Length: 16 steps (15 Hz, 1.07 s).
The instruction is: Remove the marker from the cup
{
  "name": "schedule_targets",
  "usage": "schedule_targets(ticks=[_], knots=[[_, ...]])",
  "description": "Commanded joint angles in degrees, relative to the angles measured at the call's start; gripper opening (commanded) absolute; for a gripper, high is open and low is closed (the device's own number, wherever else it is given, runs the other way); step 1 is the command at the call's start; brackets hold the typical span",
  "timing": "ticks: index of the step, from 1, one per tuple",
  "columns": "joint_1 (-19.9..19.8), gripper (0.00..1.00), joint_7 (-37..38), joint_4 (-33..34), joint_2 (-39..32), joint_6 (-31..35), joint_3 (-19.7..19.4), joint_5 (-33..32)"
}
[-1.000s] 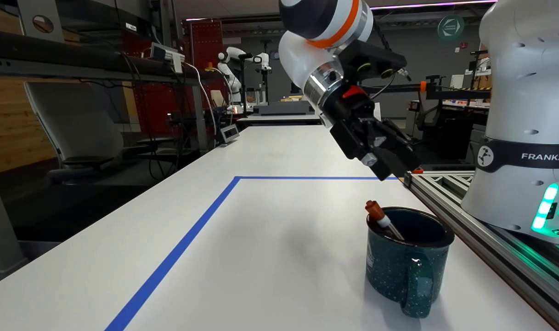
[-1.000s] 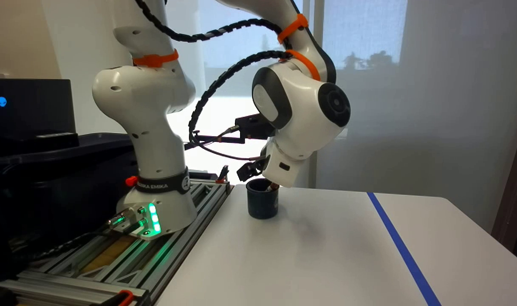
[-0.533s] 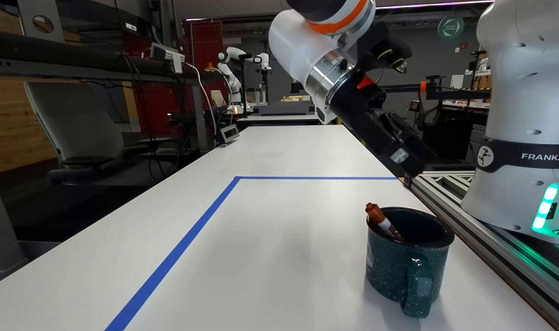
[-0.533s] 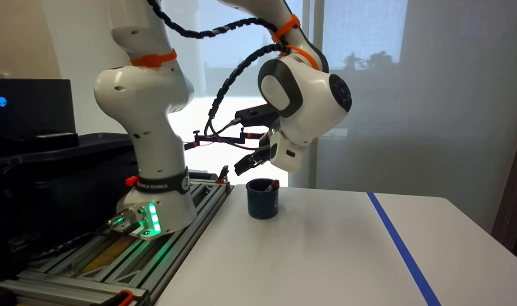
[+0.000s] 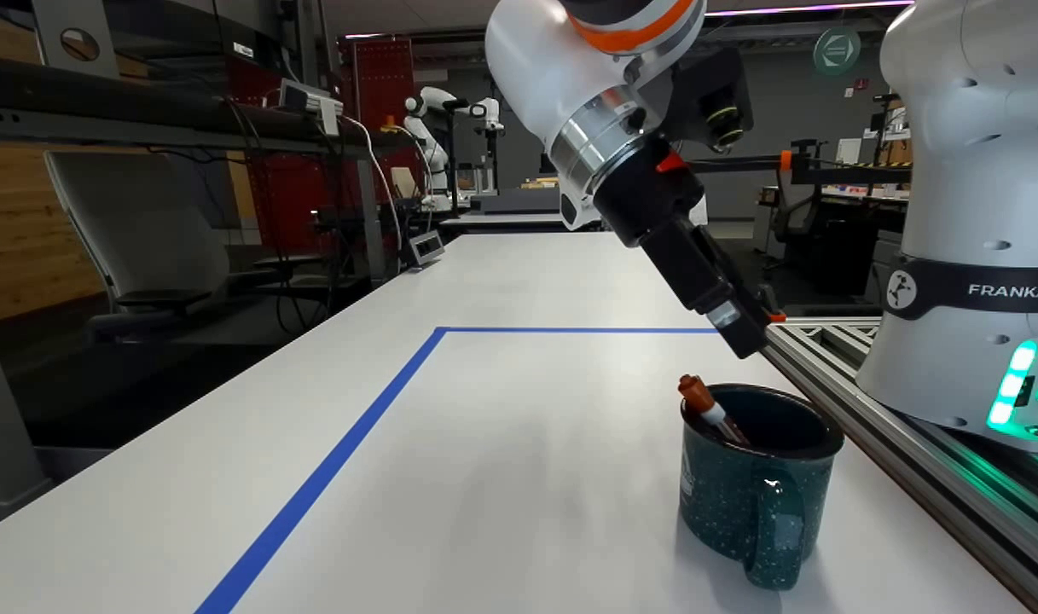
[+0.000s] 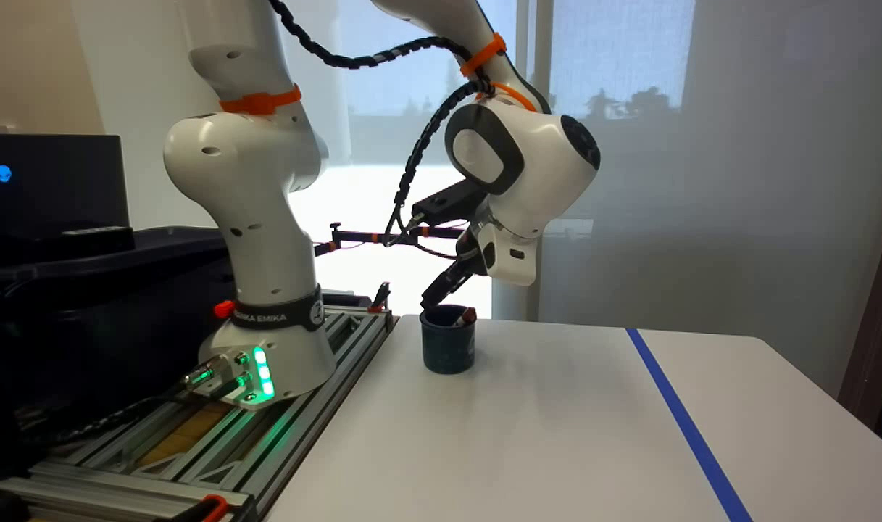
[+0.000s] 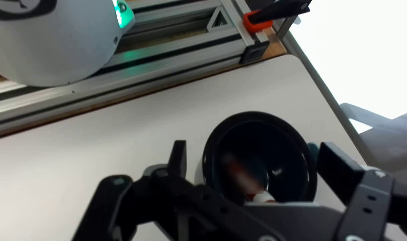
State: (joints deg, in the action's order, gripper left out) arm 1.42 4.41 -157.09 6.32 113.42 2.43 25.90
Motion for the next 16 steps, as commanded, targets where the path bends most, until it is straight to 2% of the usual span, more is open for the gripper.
schedule_targets(ticks=[1, 6, 15, 16], knots=[[1.1, 1.0, -3.4, -0.2, -0.3, 5.0, 0.4, -0.3], [2.1, 1.0, -5.4, -0.2, -1.6, 9.2, 1.0, 0.0], [4.6, 1.0, -5.9, -0.2, -1.8, 12.9, 3.4, -0.5], [4.9, 0.88, -5.8, -0.2, -1.8, 13.2, 3.6, -0.6]])
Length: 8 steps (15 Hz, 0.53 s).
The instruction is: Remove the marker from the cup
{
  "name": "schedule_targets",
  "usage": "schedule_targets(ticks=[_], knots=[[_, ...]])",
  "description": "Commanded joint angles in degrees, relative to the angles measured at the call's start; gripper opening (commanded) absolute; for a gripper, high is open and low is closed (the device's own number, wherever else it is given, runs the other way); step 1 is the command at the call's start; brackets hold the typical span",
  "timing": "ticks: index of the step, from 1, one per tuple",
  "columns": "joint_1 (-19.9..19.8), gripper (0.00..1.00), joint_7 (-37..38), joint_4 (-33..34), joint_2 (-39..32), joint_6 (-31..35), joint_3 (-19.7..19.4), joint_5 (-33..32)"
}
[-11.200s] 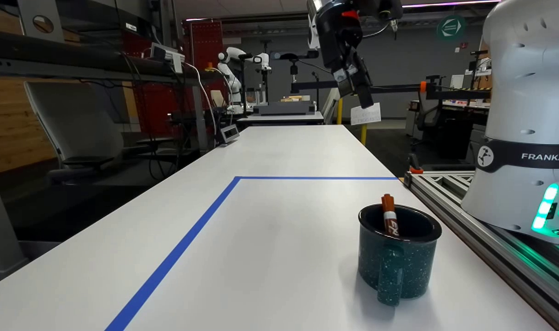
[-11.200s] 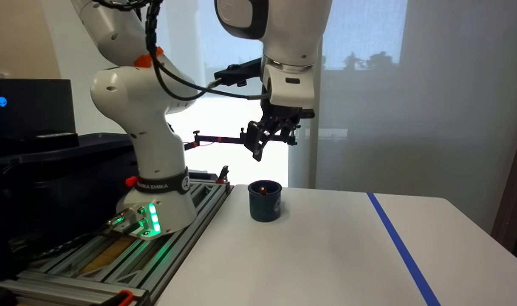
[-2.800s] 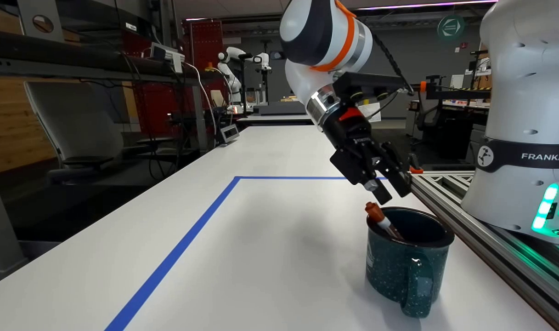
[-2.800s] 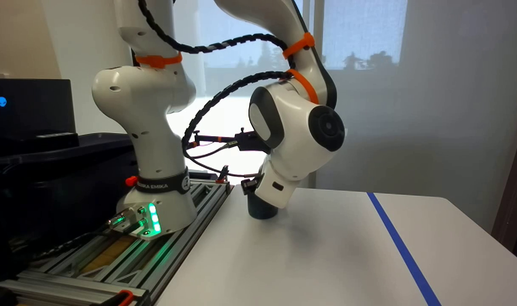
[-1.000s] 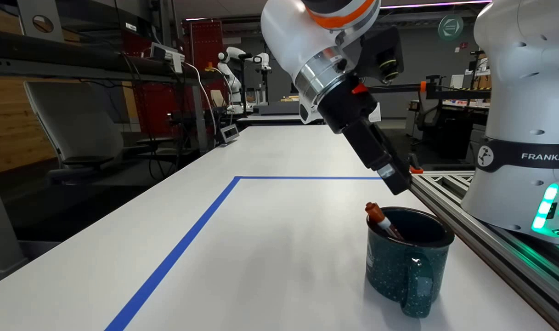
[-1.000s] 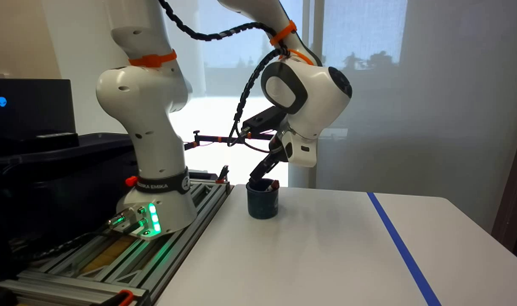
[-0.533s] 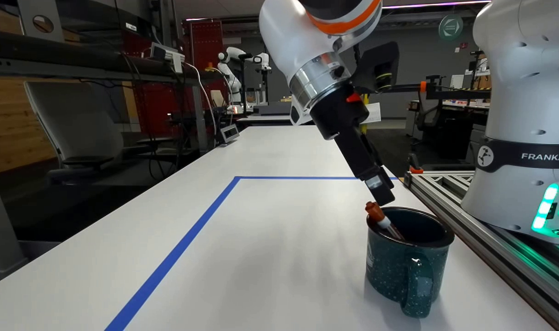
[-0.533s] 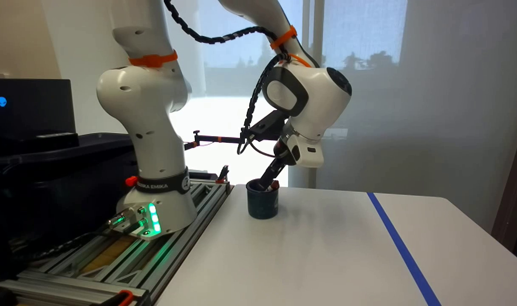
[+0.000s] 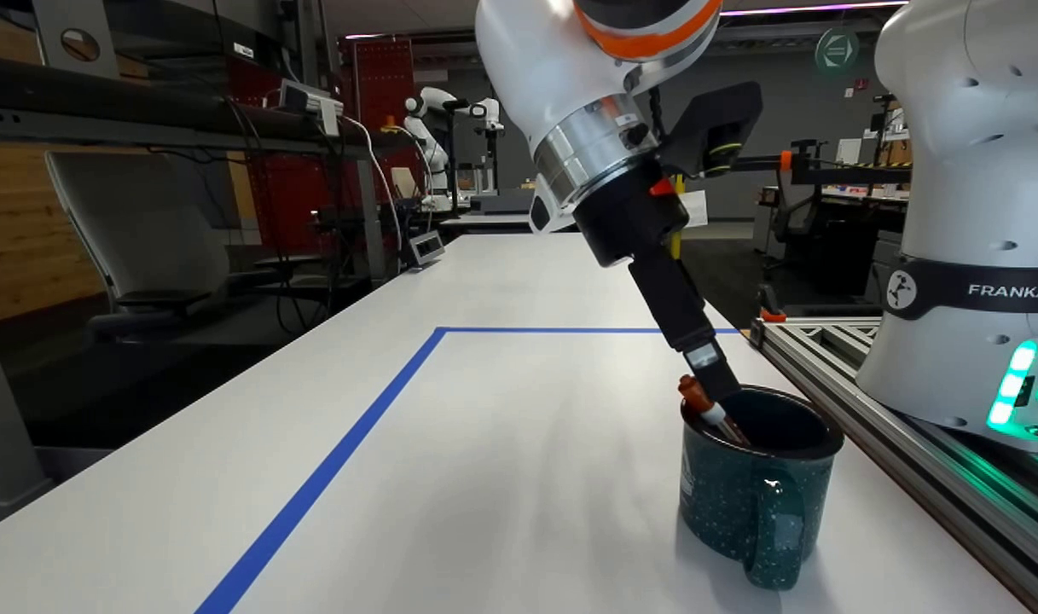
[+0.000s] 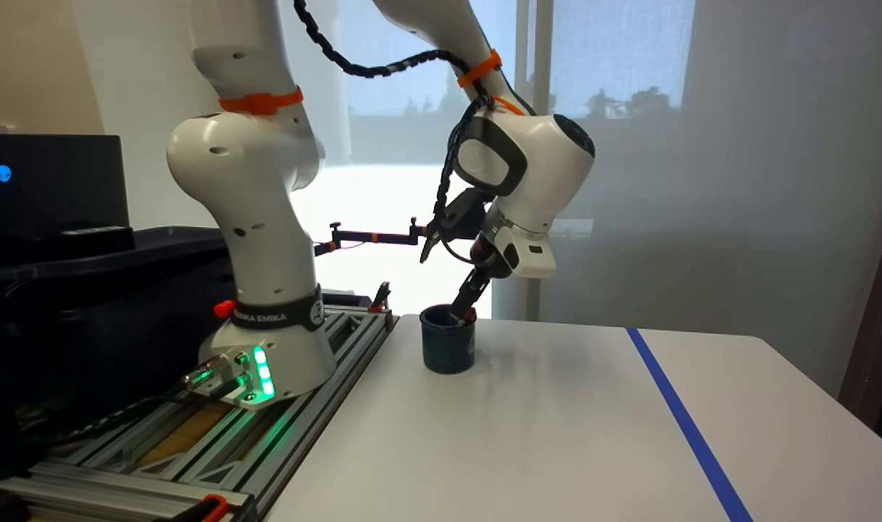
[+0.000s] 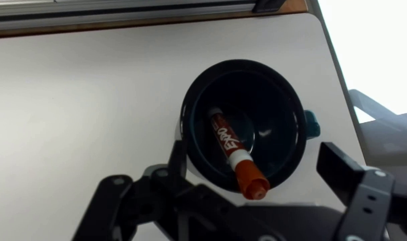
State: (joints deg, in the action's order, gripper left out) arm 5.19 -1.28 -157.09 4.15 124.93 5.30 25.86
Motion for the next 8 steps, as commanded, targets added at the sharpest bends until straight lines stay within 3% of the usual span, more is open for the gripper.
schedule_targets(ticks=[1, 3, 5, 8], knots=[[1.3, 0.74, 0.0, -0.2, 0.2, 2.1, 0.9, -0.6], [1.5, 0.66, -0.1, -0.2, 0.2, 3.1, 1.1, -0.6], [1.6, 0.67, 0.0, -0.2, 0.1, 4.1, 1.1, -0.7], [1.6, 0.78, 0.0, -0.2, 0.3, 5.1, 1.0, -0.7]])
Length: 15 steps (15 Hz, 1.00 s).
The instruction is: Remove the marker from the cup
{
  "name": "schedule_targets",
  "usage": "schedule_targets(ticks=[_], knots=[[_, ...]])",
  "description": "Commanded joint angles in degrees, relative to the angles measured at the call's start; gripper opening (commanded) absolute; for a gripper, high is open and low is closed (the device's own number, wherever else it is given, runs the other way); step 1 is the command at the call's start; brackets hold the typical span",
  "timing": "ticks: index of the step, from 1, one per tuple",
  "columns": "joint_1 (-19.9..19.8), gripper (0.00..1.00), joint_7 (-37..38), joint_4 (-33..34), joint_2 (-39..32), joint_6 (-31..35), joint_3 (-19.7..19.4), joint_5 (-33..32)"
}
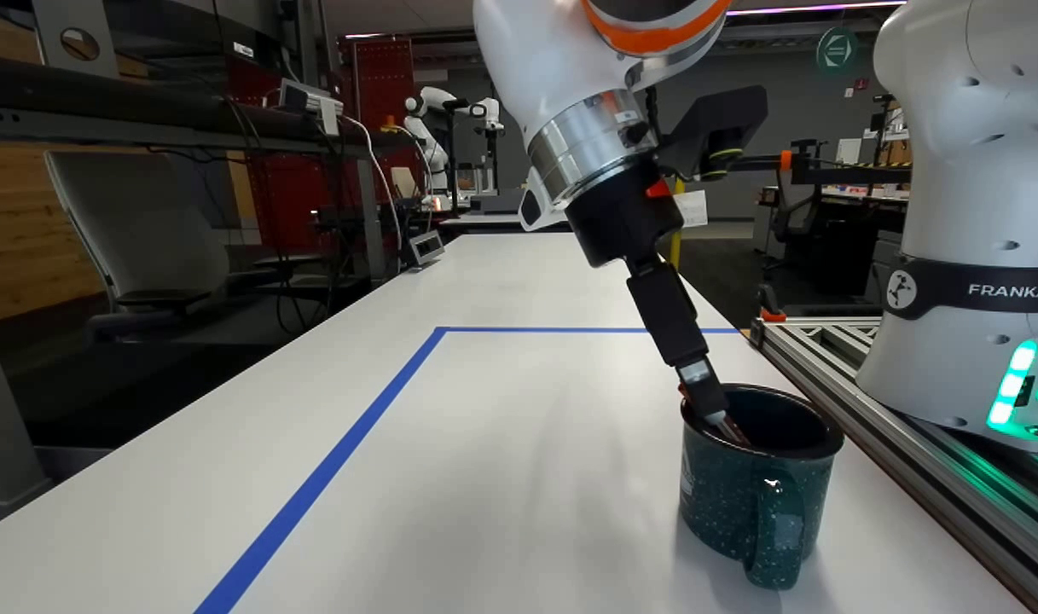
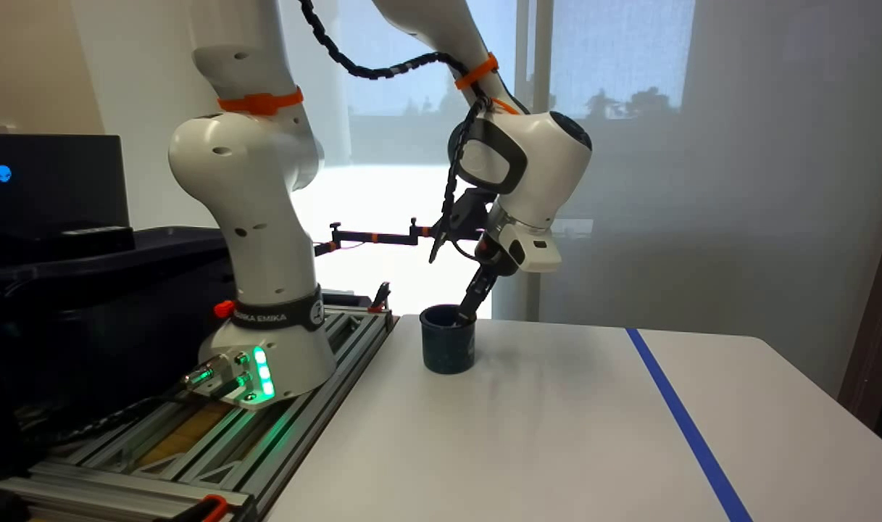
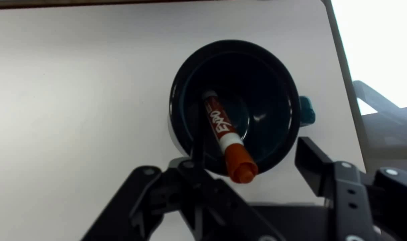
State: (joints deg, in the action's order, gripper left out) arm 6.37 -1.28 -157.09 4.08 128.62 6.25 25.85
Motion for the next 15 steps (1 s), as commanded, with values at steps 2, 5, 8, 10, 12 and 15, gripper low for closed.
schedule_targets(ticks=[2, 5, 8, 10, 12, 15], knots=[[0.3, 0.8, 0.0, -0.2, 0.6, 1.8, 0.0, -0.7], [0.3, 0.58, 0.0, -0.3, 0.7, 2.1, 0.0, -0.8], [0.5, 0.42, 0.1, -0.3, 0.9, 2.0, 0.1, -0.8], [0.5, 0.34, 0.1, -0.7, 1.2, 2.2, 0.1, -0.7], [0.5, 0.28, 0.2, -0.6, 1.2, 2.2, 0.1, -0.8], [0.4, 0.33, 0.2, -0.6, 1.4, 2.3, 0.1, -1.0]])
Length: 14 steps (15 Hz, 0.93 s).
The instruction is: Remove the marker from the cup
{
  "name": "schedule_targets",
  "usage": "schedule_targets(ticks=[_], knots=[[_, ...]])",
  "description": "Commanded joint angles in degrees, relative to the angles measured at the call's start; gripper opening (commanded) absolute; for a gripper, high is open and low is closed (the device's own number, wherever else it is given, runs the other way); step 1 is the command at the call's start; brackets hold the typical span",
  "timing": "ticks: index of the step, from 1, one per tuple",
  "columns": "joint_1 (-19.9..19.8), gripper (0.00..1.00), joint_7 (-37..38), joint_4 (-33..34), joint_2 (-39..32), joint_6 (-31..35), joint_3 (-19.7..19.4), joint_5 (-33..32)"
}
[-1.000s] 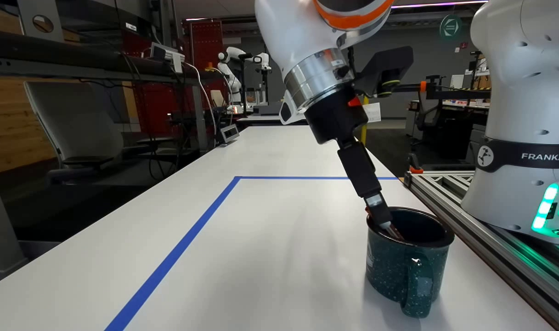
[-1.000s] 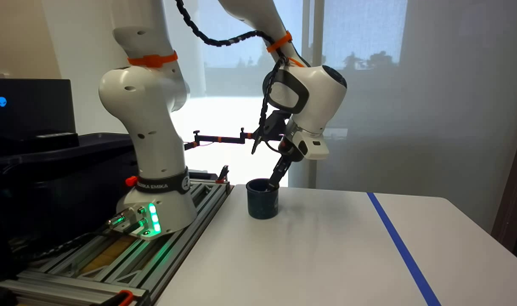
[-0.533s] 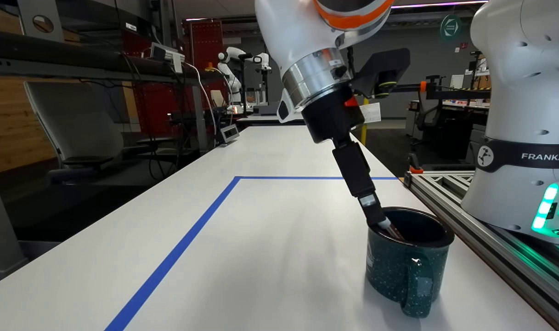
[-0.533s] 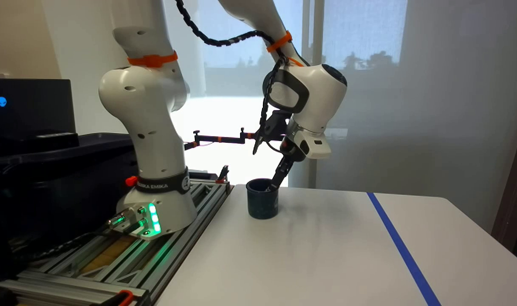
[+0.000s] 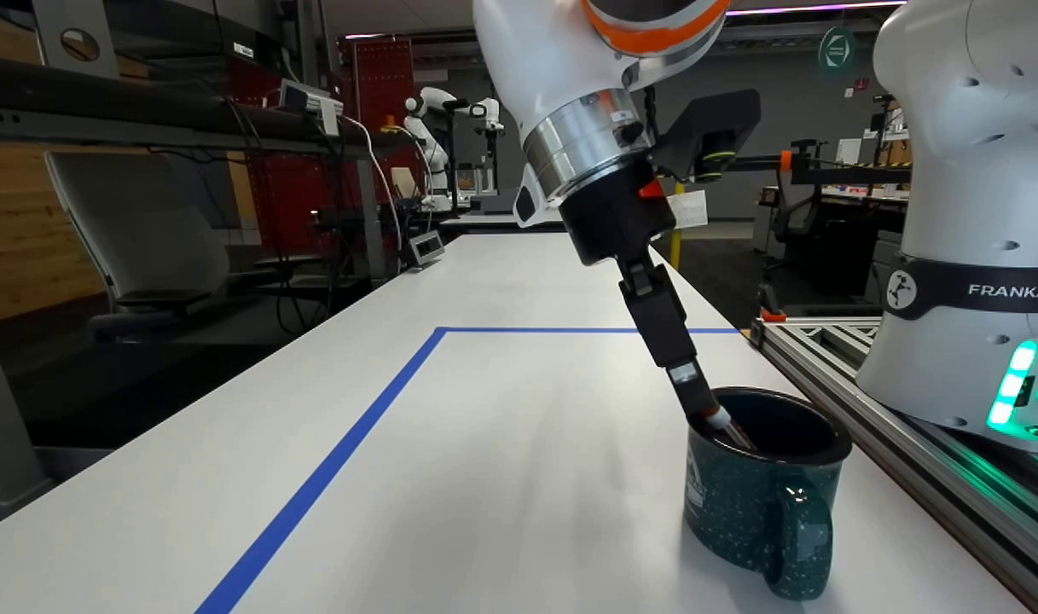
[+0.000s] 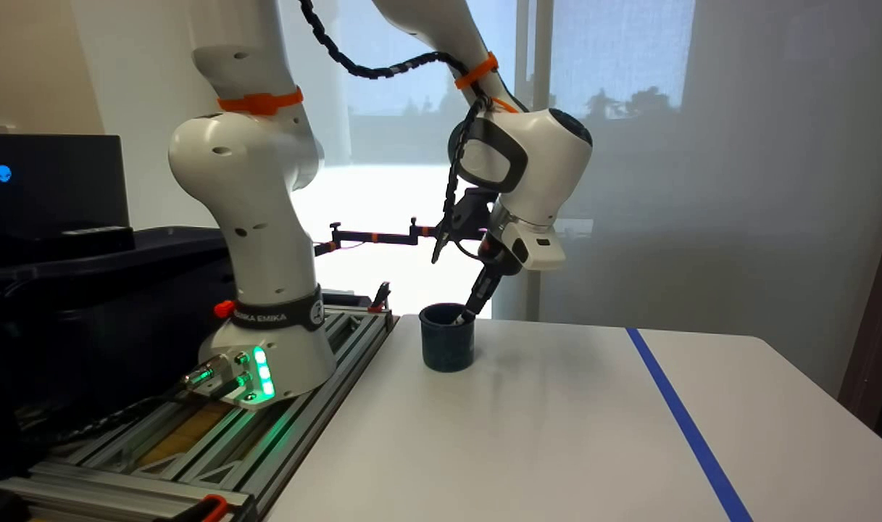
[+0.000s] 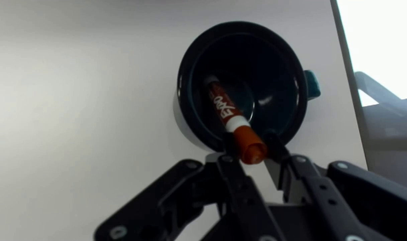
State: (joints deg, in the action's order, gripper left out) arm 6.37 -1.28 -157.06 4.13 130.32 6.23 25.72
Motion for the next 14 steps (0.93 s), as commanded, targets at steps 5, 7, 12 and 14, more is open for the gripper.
schedule_targets(ticks=[5, 7, 12, 14], knots=[[0.3, 0.09, 0.5, -0.7, 1.9, 0.1, 0.0, -1.2], [0.2, 0.02, 0.8, -0.7, 2.2, -0.1, -0.1, -1.6], [-0.2, 0.05, 1.7, -0.6, 3.1, -1.4, -0.4, -3.1], [-0.3, 0.05, 2.3, -0.6, 3.9, -1.8, -0.6, -4.2]])
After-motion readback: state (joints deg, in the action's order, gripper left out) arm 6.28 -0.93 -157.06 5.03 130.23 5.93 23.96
